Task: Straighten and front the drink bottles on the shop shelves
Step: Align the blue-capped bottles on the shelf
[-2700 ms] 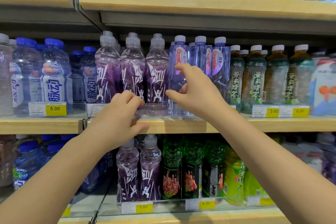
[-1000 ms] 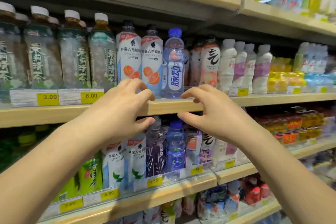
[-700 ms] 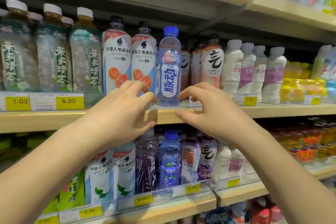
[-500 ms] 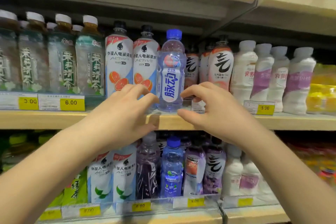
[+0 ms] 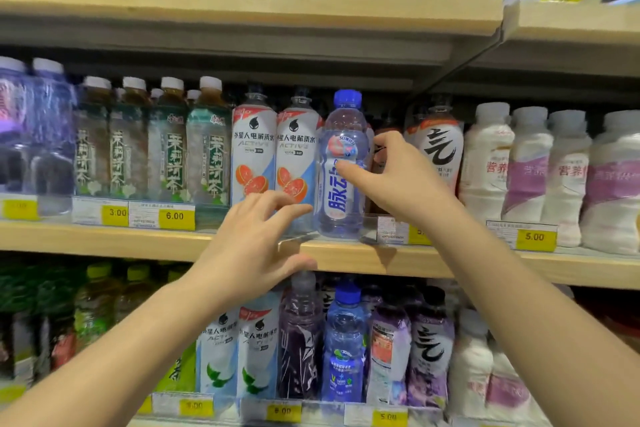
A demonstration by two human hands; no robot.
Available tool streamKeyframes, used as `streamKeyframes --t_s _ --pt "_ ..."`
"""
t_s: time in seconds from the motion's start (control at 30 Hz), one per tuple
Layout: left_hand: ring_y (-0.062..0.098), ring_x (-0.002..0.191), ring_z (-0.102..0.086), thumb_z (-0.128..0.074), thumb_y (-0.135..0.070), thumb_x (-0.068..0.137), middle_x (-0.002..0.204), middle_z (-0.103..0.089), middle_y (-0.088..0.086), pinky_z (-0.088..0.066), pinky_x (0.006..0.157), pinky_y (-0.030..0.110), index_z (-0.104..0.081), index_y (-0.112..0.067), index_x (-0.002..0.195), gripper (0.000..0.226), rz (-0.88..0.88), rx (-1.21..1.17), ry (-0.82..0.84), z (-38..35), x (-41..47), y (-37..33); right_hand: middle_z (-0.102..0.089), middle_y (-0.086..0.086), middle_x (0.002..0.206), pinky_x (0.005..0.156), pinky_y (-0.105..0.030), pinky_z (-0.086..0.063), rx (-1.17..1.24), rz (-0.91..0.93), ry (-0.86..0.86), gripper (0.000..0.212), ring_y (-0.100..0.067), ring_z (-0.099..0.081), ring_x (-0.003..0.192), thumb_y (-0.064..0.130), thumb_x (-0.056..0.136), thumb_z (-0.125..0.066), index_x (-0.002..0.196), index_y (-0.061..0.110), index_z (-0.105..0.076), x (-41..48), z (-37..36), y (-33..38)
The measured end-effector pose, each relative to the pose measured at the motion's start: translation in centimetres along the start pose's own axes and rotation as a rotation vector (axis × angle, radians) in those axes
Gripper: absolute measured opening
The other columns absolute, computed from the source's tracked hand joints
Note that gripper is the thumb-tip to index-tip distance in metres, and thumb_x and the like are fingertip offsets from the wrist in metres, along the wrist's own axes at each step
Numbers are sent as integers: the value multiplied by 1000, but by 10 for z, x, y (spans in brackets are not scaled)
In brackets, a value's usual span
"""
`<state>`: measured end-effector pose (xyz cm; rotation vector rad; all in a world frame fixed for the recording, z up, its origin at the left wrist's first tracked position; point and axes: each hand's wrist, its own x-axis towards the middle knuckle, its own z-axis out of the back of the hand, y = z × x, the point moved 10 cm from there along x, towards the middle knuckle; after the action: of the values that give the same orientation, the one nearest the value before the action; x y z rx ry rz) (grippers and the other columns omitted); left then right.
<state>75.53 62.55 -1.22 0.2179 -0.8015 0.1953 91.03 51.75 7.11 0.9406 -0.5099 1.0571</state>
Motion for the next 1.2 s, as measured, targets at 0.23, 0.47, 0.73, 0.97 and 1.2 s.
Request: streamKeyframes --t_s 0.23,0.47,0.73,0.97,1.2 --pt "18 122 -44 -55 -72 81 131 -48 -5 -37 105 38 -48 -26 144 78 -15 -18 -48 -2 1 4 -67 13 98 56 -23 -46 83 -193 138 64 -6 -67 83 75 71 -74 110 28 -57 19 -35 -20" --pt "15 123 -41 -51 -75 80 133 -46 -9 -36 104 37 -45 -31 145 78 -10 -45 -46 -6 2 9 -72 26 72 41 -11 -43 190 -179 197 37 10 -65 59 66 72 -81 88 35 -67 16 -43 -19" --pt "14 125 -38 -44 -78 81 135 -43 -12 -32 106 34 -42 -34 146 79 -22 -47 -51 -8 2 11 -57 28 91 47 -6 -42 269 -198 83 63 10 -64 72 68 61 -87 100 37 -48 4 -34 -24" --pt "13 126 -36 -47 -75 82 136 -41 -12 -30 109 34 -40 -34 147 78 -21 -52 -59 -9 2 11 -73 29 99 70 -15 -55 397 -130 49 62 12 -68 88 62 59 -91 111 43 -63 -4 -28 -24" --pt "15 127 -37 -47 -74 84 137 -43 -9 -33 109 37 -41 -32 147 76 -18 -48 -65 -8 2 10 -73 23 112 87 -33 -61 543 -4 -63 68 4 -70 102 53 62 -93 122 38 -64 -6 1 -9"
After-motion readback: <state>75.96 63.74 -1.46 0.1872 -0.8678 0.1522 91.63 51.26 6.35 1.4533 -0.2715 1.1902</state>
